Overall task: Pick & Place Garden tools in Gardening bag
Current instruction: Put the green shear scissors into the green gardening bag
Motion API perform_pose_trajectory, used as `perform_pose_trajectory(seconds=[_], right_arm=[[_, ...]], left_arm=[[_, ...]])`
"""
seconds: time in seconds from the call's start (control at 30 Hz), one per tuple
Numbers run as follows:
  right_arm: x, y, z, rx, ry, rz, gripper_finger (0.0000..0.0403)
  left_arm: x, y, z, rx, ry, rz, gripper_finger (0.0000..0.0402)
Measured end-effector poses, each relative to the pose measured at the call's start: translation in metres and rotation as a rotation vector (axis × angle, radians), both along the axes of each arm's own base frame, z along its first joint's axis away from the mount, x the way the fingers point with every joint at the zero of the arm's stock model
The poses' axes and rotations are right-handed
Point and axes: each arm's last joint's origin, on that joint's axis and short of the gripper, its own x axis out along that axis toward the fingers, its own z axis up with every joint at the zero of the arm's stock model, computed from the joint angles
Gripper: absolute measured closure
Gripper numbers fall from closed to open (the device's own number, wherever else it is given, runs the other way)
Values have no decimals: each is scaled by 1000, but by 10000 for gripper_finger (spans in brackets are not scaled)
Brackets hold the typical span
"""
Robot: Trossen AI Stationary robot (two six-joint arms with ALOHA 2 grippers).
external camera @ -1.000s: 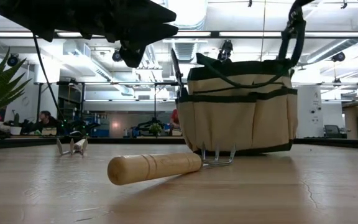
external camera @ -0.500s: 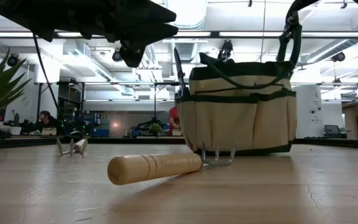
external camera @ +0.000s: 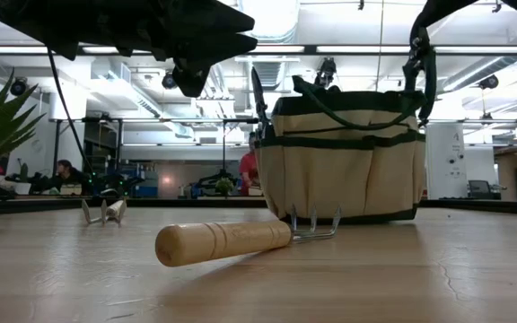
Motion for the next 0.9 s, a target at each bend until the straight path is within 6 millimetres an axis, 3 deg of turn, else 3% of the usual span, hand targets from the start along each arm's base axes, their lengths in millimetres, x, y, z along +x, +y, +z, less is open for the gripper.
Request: perform_pose_trajectory(seconds=[0.5, 0.9], right_arm=[[11, 6, -2, 65, -88, -15, 395], [28, 9, -16, -34, 72, 34, 395]], left_arm=[[0, 0, 0, 0, 0, 0, 280], [0, 0, 0, 0, 0, 0, 280]])
